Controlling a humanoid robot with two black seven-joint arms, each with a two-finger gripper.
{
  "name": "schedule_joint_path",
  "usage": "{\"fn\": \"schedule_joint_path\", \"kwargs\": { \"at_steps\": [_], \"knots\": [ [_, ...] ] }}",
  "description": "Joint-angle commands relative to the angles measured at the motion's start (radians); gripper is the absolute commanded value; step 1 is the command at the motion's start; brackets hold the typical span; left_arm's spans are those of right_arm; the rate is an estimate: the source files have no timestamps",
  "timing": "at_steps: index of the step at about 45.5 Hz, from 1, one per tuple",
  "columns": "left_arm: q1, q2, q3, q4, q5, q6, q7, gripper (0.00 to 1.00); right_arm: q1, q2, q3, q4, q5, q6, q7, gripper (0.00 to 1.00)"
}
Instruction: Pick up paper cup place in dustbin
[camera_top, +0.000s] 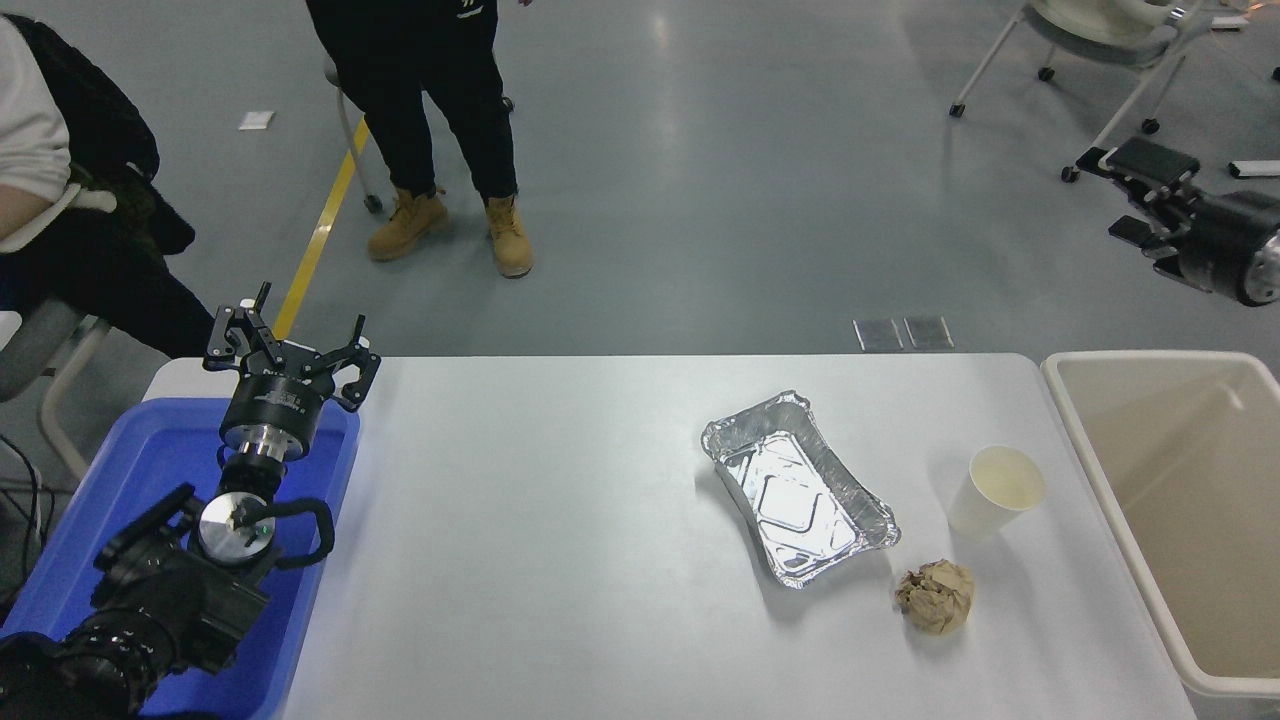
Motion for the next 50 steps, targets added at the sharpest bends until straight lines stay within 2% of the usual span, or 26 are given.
{"fn": "schedule_joint_path", "kwargs": {
  "at_steps": [1,14,23,39,50],
  "knots": [
    [0.0,0.0,0.0,0.0,0.0,0.001,0.0,0.99,0.254,0.102,-0.411,0.005,-0.002,0.108,-0.04,1.0],
    [0.0,-0.001,0.0,0.0,0.0,0.002,0.0,0.99,0.401,0.28,-0.629,0.031,-0.004,0.256,-0.04,1.0],
    [0.0,-0.001,0.0,0.0,0.0,0.001,0.0,0.99,0.489,0.373,-0.684,0.123,-0.005,0.337,-0.038,1.0],
    [0.0,-0.001,0.0,0.0,0.0,0.002,0.0,0.99,0.552,0.415,-0.617,0.174,-0.004,0.404,-0.038,1.0],
    [0.0,0.0,0.0,0.0,0.0,0.002,0.0,0.99,0.581,0.464,-0.681,0.22,-0.007,0.527,-0.041,1.0]
  ]
}}
